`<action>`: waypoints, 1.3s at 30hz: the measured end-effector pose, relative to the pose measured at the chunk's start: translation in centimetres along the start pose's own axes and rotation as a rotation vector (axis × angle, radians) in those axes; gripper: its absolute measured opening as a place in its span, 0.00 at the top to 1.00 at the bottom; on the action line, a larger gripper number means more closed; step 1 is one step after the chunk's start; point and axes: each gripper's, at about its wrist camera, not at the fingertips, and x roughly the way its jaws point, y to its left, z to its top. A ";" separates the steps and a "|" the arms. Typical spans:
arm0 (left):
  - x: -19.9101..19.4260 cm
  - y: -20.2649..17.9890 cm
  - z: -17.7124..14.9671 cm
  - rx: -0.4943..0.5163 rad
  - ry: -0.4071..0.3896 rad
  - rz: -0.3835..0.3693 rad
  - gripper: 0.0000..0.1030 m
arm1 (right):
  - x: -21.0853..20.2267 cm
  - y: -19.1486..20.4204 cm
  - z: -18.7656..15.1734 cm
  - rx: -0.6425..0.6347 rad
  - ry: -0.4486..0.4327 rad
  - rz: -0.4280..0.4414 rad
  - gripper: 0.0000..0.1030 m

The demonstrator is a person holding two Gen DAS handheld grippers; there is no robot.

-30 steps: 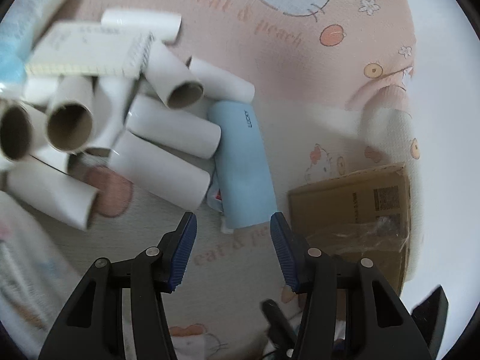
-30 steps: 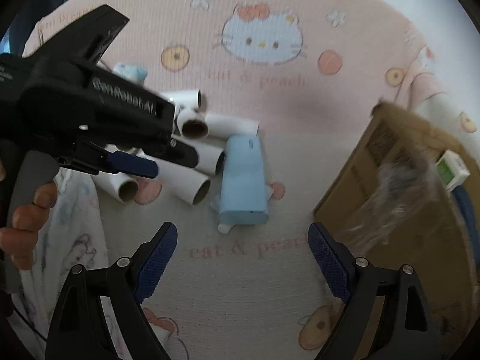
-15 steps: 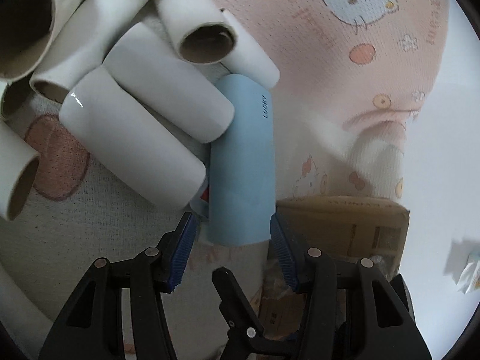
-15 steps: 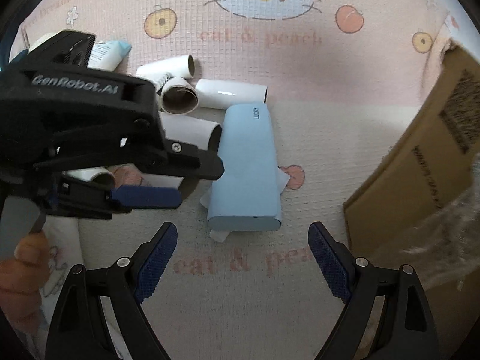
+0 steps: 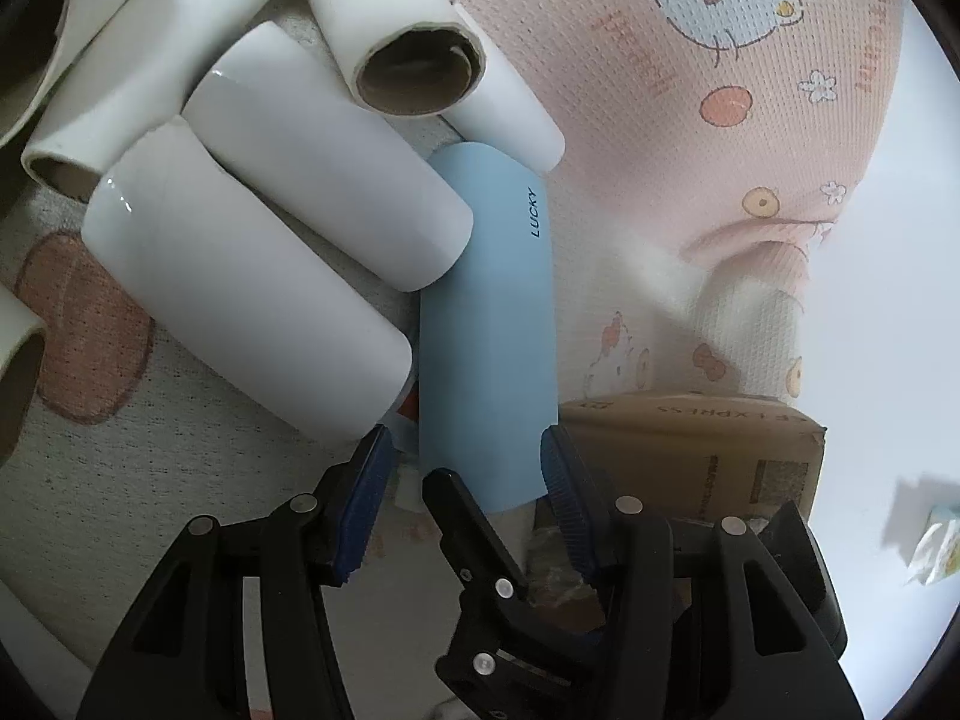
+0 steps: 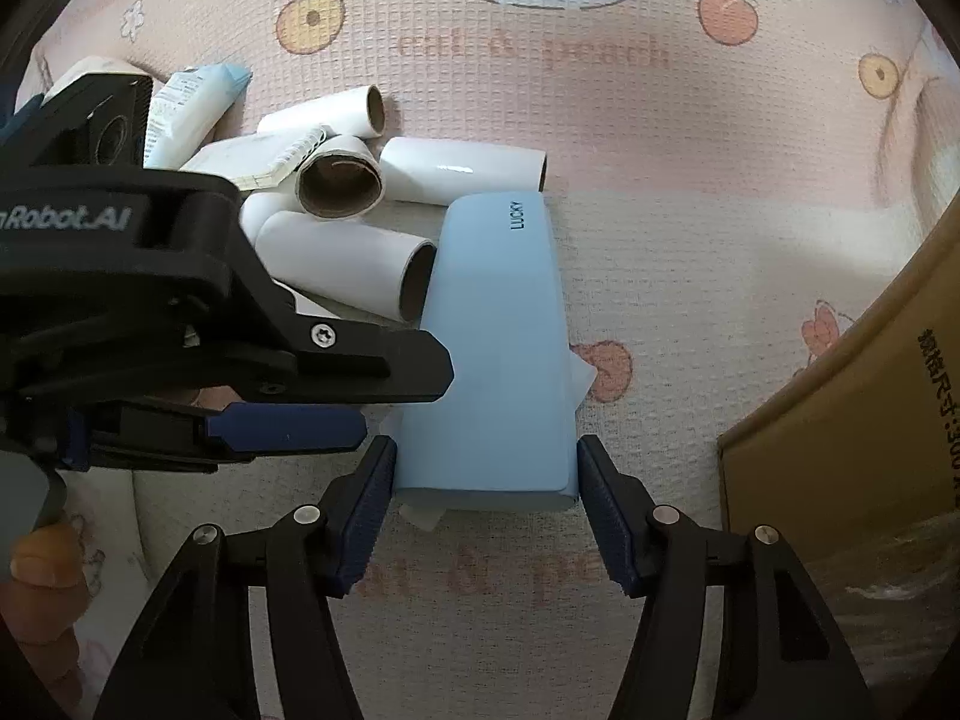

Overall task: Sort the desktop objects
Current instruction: 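Close the left tool on the power bank and lift it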

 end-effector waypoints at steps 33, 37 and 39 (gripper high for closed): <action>1.5 -0.3 -0.8 0.122 -0.048 -0.009 0.46 | -2.0 0.8 -6.7 -0.037 0.126 0.107 0.42; 1.6 -0.5 -0.5 0.141 -0.057 0.002 0.51 | -1.5 0.7 -6.6 -0.047 0.124 0.114 0.41; 1.6 -0.4 -0.5 0.141 -0.060 -0.003 0.51 | -1.5 0.6 -6.5 -0.040 0.121 0.121 0.41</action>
